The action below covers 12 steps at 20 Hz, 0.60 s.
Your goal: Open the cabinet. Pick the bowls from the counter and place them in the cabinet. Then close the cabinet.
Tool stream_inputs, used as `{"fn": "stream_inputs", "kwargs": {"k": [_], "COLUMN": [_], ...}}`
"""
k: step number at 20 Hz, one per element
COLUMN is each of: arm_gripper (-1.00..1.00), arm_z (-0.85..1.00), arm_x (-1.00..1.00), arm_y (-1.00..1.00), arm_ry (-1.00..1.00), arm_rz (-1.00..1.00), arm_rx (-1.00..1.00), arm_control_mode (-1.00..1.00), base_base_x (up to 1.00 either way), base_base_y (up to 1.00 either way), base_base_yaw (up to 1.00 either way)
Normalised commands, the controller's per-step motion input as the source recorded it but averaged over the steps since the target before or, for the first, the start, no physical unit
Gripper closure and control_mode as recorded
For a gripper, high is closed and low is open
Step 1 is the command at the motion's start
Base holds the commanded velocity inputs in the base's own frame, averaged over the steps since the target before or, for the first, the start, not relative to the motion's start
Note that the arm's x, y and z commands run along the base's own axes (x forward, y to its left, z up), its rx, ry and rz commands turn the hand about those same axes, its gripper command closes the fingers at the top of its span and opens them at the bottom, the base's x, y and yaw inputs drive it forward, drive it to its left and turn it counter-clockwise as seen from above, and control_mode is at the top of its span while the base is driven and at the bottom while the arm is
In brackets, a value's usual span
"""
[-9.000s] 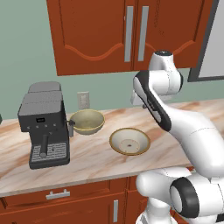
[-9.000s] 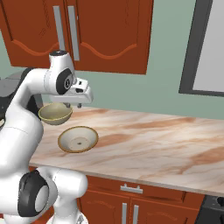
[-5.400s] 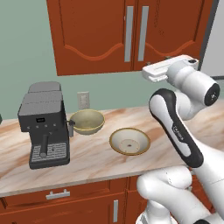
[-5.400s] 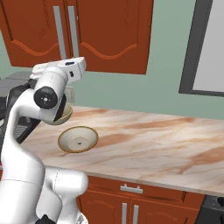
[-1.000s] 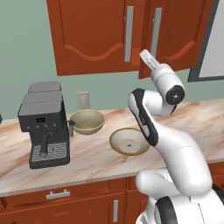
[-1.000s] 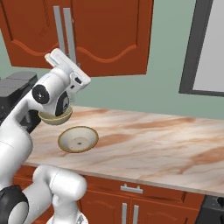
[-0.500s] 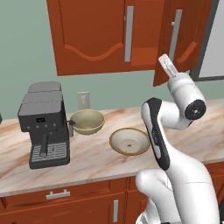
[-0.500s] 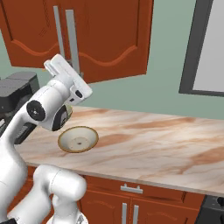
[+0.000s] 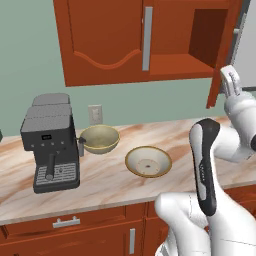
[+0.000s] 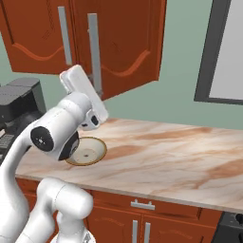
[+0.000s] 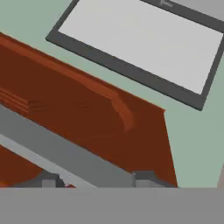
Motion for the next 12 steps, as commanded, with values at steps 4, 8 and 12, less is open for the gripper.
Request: {"fn": "stream_inputs", "kwargs": {"k": [4, 8, 12], "arm_gripper": [1.00, 1.00, 1.00], "arm_z": [0.00, -0.02, -0.09], "arm_x": [-0.29, -0.32, -0.18], "arm_y": [-1.00, -1.00, -1.00], "arm_ry": [0.07, 0.12, 0.12], "arm_rz": [0.00, 0.00, 0.00], "arm_rx": [0.35, 0.25, 0.24], "arm_control_mode": [-1.00, -1.00, -1.00], "base_base_x": [0.00, 0.00, 0.00], "base_base_y": [0.00, 0.00, 0.00], "base_base_yaw": [0.00, 0.00, 0.00]}}
